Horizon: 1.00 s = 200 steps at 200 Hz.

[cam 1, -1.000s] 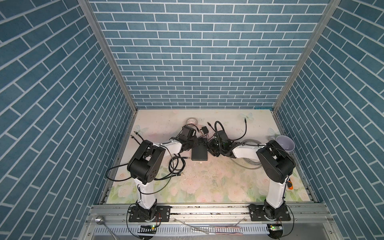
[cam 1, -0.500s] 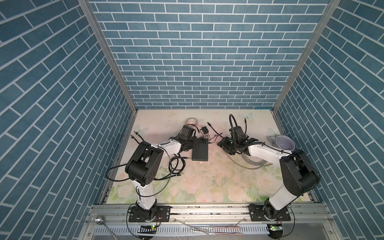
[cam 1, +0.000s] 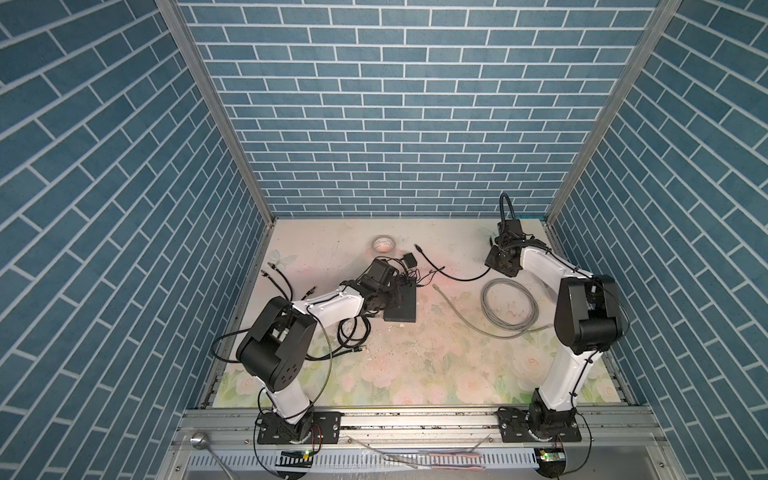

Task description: Insert the plug into the switch port

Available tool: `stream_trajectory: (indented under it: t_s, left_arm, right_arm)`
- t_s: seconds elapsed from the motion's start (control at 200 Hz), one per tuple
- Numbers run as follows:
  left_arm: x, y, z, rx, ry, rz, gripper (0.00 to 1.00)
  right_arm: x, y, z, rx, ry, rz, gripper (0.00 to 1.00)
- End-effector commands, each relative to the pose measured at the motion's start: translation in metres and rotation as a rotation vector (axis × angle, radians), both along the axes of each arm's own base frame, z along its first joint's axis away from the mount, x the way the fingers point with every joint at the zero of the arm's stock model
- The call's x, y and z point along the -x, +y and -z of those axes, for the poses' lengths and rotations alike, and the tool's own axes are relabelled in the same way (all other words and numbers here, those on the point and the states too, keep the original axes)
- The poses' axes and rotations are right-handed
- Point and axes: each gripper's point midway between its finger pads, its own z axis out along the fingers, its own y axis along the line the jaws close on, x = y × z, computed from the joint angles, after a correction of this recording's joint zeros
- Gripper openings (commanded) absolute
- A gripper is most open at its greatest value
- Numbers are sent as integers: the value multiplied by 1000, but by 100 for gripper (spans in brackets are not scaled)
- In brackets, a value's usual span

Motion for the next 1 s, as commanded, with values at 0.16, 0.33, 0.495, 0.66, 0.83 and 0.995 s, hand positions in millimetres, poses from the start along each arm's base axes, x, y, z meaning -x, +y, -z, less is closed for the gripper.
stream_trajectory:
  t_s: [0.16, 0.33, 0.495, 0.66, 0.83, 0.995]
  left_arm:
    - [17, 1, 25, -77, 56, 37, 54]
    - [23, -2, 24, -81, 66, 50, 54]
    - [18, 10, -1, -130, -2, 27, 55]
    - [9, 21, -9, -206, -25, 35, 56]
    - [4, 17, 13, -196, 17, 51, 56]
    - [7, -3, 23, -102, 65, 70, 55]
  right_arm:
    - [-38, -16, 26, 113, 42, -89, 51]
    - [-54, -11, 45, 119, 87, -140, 47]
    - [-50, -13, 62, 137, 136, -146, 37]
    - [-49, -14, 68, 132, 140, -146, 18]
    - [-57, -16, 35, 155, 66, -150, 13]
    - [-65, -17, -29, 174, -84, -165, 10]
